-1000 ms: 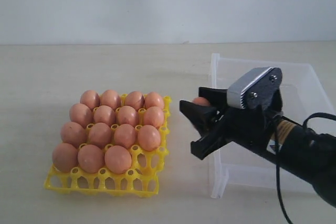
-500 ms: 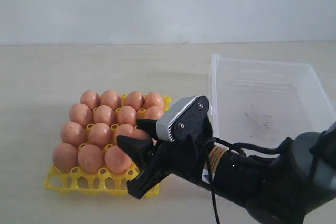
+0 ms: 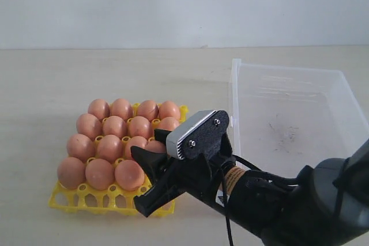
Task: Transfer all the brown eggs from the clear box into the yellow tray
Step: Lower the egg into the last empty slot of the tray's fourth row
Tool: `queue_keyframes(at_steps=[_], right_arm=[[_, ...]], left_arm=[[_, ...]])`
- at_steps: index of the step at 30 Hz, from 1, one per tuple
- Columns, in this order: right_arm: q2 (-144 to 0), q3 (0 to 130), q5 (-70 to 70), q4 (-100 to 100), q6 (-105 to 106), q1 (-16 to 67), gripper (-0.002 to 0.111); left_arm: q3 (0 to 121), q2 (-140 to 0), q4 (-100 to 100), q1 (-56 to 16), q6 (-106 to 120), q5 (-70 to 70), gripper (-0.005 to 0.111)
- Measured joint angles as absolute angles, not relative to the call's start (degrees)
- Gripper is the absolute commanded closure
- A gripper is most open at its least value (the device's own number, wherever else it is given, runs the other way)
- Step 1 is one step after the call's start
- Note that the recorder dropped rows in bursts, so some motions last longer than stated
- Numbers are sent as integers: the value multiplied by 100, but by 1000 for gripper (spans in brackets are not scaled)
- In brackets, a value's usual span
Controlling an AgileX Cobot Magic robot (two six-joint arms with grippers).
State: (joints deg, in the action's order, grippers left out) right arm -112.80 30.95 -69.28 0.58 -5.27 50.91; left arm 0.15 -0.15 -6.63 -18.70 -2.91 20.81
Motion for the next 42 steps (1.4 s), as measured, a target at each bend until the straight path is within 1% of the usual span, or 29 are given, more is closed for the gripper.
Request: queue_keyframes(at_steps=[7, 16, 24, 33, 42], right_arm=[[-11280, 3095, -6915, -64, -501, 5205, 108], [-11280, 3095, -6567, -739, -501, 5422, 108], [-11280, 3095, -6262, -958, -560, 5503, 108], [-11280, 3516, -5559, -1117, -490, 5589, 108], [-11280, 3557, -5482, -1382, -301, 5598, 108]], left_arm=[[15, -15, -663, -1870, -291, 2081, 103], [15, -15, -663, -1870, -291, 2081, 103], [15, -15, -663, -1870, -291, 2081, 103], [15, -15, -663, -1870, -291, 2081, 103], [15, -15, -663, -1870, -291, 2081, 103]])
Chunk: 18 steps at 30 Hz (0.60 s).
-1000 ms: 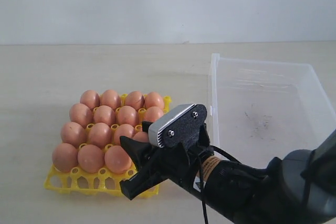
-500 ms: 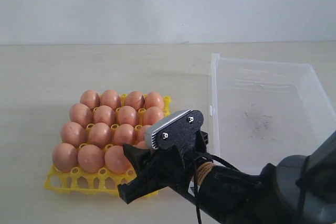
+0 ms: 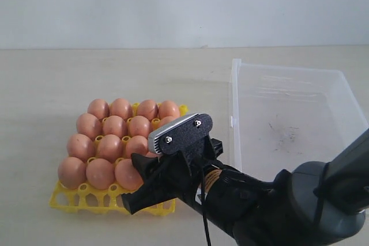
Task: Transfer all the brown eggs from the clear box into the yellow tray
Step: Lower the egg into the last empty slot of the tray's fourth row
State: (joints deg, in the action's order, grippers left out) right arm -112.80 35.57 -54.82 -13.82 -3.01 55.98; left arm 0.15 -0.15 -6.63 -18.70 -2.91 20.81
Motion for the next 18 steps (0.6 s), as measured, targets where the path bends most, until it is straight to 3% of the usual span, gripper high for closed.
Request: queue_keyframes(at_steps=[4, 7, 13, 18], right_arm=[[-11280, 3557, -5472, -1446, -281, 5598, 107], [-11280, 3567, -5472, -1497, -281, 5598, 97], [-11280, 3567, -5447, -1603, -295, 5598, 43], [-11280, 3585, -5412, -1942, -298, 5601, 41]], left_arm=[[15, -15, -663, -1870, -291, 2081, 103], [15, -15, -663, -1870, -291, 2081, 103], [15, -15, -663, -1870, -291, 2081, 103], [15, -15, -663, -1870, -291, 2081, 103]])
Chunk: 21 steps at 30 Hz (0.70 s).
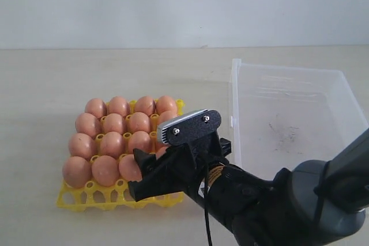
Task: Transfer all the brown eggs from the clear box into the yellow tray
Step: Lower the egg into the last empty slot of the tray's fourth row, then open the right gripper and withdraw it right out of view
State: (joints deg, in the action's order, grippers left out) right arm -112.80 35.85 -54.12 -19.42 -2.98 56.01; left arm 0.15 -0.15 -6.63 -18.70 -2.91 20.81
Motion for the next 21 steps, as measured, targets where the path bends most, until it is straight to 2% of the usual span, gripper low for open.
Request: queue_keyframes(at_steps=[6, 8, 10, 13, 14, 21], right_arm=[[-11184, 3495, -5583, -2030, -229, 5601, 41], [-10893, 3294, -5899, -2054, -139, 5601, 46], [-10387, 3071, -6169, -2054, 77, 5601, 61], [-9776, 2776, -6182, -1878, 301, 5601, 101], [-9660, 2722, -6114, -1791, 326, 5601, 108], [-9831, 2939, -3909, -1594, -46, 5601, 109]], left_arm=[[15, -15, -663, -1870, -291, 2081, 103], [15, -15, -663, -1870, -291, 2081, 103], [15, -15, -663, -1870, -291, 2081, 103], [15, -15, -663, -1870, -291, 2081, 103], [15, -15, -663, -1870, -291, 2081, 103], [15, -15, -663, -1870, -291, 2081, 103]])
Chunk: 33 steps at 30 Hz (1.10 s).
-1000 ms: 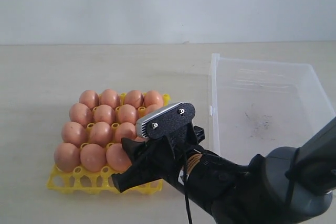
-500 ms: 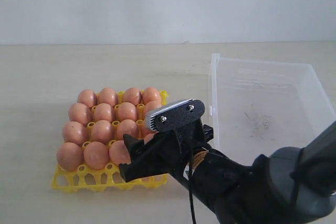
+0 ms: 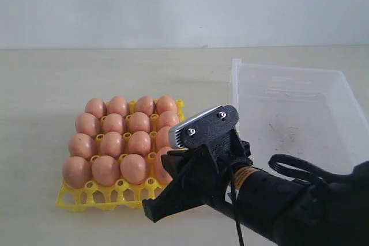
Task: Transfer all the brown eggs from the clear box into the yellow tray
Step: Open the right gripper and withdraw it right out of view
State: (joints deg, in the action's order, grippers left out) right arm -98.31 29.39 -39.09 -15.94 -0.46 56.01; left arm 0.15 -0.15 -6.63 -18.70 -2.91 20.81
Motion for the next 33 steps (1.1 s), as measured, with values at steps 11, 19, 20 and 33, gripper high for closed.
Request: queue_keyframes(at_steps=[11, 19, 20, 33], right_arm=[[-10266, 3422, -2839, -2194, 0, 5601, 109], [-9780, 3023, -3448, -2006, 225, 6077, 109], [-9502, 2804, -3954, -1962, 447, 6290, 109], [-7412, 921, -6891, -4660, 3714, 8245, 109]], left_arm=[[15, -15, -663, -1870, -291, 2081, 103], [15, -15, -663, -1870, -291, 2081, 103], [15, -15, -663, -1870, -291, 2081, 103], [15, -15, -663, -1870, -291, 2081, 103]])
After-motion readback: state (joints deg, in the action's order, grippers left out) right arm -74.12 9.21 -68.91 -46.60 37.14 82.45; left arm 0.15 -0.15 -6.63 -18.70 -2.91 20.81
